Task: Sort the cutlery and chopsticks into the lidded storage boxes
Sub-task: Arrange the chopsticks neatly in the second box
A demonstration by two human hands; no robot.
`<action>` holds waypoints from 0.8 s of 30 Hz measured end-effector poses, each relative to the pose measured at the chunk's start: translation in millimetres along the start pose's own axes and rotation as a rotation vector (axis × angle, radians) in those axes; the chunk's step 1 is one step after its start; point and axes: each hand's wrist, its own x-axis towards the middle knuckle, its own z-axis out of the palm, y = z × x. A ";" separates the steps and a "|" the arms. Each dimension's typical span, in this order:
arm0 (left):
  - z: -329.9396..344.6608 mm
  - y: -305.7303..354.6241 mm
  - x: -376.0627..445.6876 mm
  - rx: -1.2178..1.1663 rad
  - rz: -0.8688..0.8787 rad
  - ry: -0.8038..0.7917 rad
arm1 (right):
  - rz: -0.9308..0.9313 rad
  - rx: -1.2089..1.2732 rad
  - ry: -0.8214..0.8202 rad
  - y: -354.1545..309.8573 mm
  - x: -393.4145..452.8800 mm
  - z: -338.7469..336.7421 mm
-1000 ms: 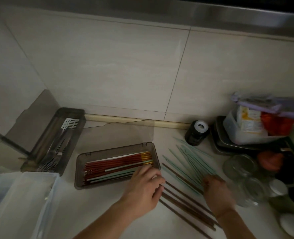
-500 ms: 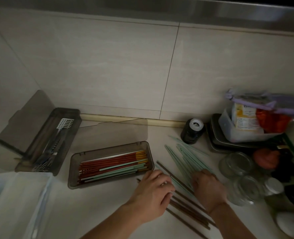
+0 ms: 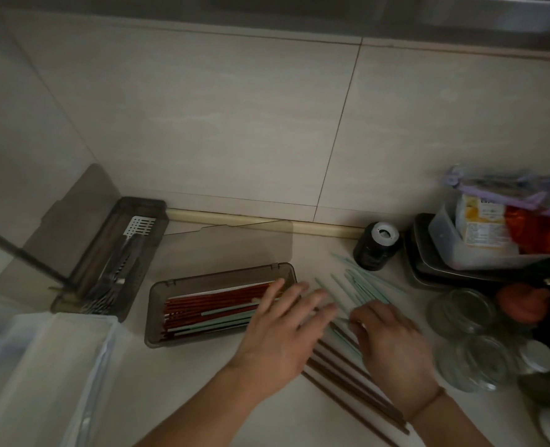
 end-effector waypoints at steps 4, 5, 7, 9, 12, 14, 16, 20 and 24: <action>-15.1 -35.4 -12.9 -0.109 -0.114 0.056 | -0.045 0.213 -0.022 -38.8 26.3 9.0; -17.4 -45.4 -19.3 -0.162 -0.186 0.030 | 0.012 0.274 -0.031 -42.9 29.5 14.3; -22.1 -64.6 -30.9 -0.243 -0.389 -0.031 | 0.196 0.367 -0.055 -40.3 28.9 27.8; -20.4 -84.3 -39.0 -0.267 -0.553 -0.100 | 0.366 0.381 -0.107 -26.1 19.7 40.9; -17.0 -99.7 -42.4 -0.365 -0.707 -0.221 | 0.485 0.226 -0.242 -0.1 0.3 52.1; -15.0 -102.7 -42.2 -0.426 -0.762 -0.260 | 0.511 0.136 -0.308 11.5 -7.6 55.7; -12.7 -103.4 -42.6 -0.435 -0.772 -0.276 | 0.569 0.107 -0.325 17.6 -9.0 55.4; -12.8 -100.3 -44.9 -0.404 -0.693 -0.290 | 0.587 0.091 -0.320 22.5 -4.1 55.7; -18.1 -100.6 -45.8 -0.382 -0.621 -0.280 | 0.563 0.000 -0.355 19.0 2.3 54.8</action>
